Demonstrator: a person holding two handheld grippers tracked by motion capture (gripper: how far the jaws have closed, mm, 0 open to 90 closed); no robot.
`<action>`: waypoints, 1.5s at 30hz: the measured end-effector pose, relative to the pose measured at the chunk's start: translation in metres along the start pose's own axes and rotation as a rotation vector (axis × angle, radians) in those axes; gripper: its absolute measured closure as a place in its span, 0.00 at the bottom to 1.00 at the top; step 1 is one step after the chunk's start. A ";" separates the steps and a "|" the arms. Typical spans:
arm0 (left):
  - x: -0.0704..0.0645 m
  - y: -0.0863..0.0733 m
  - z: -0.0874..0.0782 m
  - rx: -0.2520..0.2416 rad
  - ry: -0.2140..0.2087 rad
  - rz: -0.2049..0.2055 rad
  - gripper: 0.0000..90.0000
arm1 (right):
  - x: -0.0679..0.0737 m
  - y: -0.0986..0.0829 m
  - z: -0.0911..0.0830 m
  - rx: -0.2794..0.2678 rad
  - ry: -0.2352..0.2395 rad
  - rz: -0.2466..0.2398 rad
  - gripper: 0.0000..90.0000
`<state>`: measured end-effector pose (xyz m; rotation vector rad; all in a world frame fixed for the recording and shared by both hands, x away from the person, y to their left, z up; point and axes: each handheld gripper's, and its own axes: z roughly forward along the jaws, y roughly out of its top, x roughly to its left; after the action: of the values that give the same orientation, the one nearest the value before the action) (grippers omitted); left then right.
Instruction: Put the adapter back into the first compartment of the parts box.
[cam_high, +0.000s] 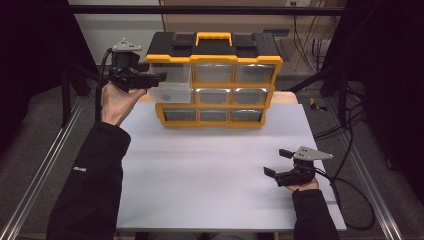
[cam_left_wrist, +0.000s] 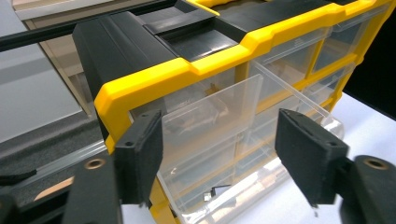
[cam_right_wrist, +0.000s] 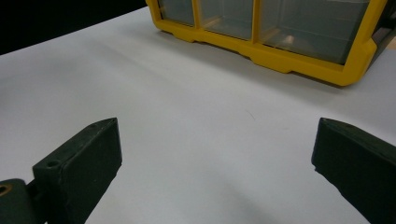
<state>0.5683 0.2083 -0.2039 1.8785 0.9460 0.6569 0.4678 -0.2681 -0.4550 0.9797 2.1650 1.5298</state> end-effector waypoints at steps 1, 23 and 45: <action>0.000 0.000 -0.001 -0.002 -0.003 0.000 0.31 | 0.000 0.000 0.000 -0.001 0.000 -0.001 0.02; -0.018 -0.011 -0.019 -0.051 -0.030 0.042 0.03 | 0.000 0.000 0.000 -0.001 -0.002 0.000 0.02; -0.028 -0.032 -0.034 -0.101 -0.067 0.071 0.02 | 0.000 0.000 0.000 0.001 -0.006 0.006 0.02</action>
<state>0.5164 0.2113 -0.2183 1.8402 0.7916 0.6674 0.4677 -0.2677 -0.4553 0.9907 2.1604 1.5266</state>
